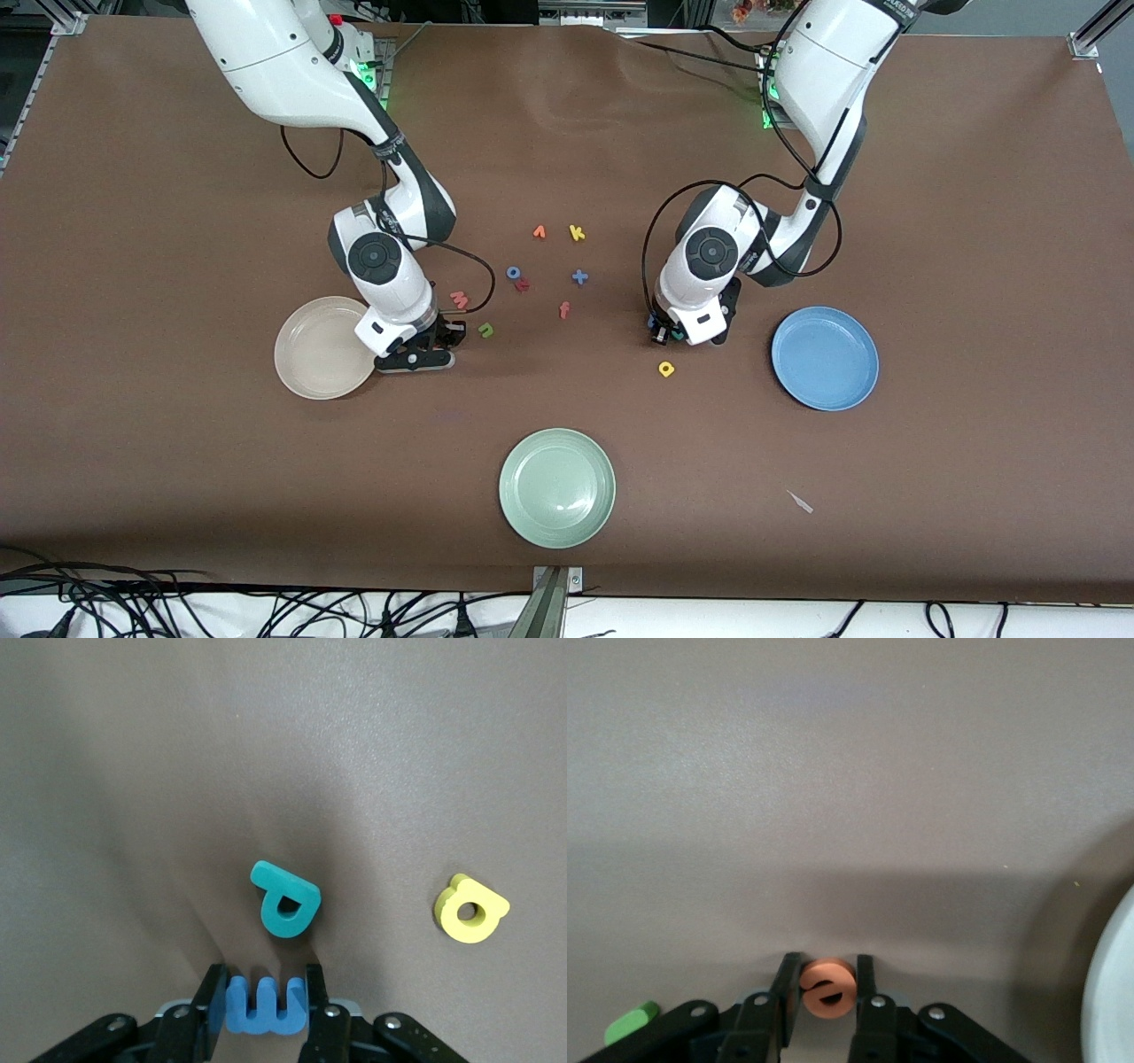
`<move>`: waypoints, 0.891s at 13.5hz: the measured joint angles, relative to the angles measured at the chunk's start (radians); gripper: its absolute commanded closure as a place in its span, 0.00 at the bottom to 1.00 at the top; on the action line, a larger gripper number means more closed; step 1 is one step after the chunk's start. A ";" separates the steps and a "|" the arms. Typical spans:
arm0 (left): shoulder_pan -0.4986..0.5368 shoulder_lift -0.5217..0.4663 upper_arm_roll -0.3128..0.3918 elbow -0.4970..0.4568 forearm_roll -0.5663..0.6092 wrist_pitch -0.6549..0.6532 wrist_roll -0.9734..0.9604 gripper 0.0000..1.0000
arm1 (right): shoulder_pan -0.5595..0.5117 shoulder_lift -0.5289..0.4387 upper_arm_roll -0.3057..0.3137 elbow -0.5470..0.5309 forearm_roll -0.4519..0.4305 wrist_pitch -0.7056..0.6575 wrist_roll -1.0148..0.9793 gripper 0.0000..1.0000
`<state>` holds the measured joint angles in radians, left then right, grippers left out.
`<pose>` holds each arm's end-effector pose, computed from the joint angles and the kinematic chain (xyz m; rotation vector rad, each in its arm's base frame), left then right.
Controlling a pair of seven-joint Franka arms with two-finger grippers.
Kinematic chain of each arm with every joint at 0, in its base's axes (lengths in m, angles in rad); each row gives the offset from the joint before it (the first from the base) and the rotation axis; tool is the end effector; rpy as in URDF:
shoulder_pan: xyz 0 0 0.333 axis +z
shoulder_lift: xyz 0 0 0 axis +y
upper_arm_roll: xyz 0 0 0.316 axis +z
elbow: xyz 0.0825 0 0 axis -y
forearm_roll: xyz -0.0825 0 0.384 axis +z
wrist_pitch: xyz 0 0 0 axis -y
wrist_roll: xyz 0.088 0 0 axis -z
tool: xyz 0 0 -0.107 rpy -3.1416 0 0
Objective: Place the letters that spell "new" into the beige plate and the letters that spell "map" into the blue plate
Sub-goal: 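Place the E on the blue plate and the e on the beige plate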
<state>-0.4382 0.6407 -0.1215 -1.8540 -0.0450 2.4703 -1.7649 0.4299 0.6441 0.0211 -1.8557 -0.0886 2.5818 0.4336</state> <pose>0.5430 -0.3357 0.1739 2.5150 1.8413 -0.1567 0.5830 0.2832 0.1786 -3.1342 -0.1345 -0.1422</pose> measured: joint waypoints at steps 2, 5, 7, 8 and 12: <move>0.006 -0.015 0.001 0.001 0.000 -0.011 0.002 1.00 | 0.000 -0.001 -0.016 0.027 -0.005 -0.051 -0.033 0.77; 0.045 -0.084 0.003 0.021 0.000 -0.144 0.080 1.00 | -0.003 -0.019 -0.074 0.119 -0.005 -0.208 -0.160 0.77; 0.102 -0.144 0.006 0.037 0.000 -0.253 0.225 1.00 | -0.006 -0.044 -0.115 0.131 -0.005 -0.259 -0.250 0.77; 0.134 -0.169 0.007 0.040 0.000 -0.292 0.303 1.00 | -0.007 -0.054 -0.136 0.130 -0.005 -0.286 -0.289 0.76; 0.273 -0.195 0.018 0.040 0.001 -0.378 0.673 1.00 | -0.024 -0.115 -0.208 0.007 -0.004 -0.231 -0.409 0.29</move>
<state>-0.1654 0.4460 -0.1036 -1.8136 -0.0443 2.0923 -1.0920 0.4054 0.5289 -0.1871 -1.8484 -0.0926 2.3506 0.0244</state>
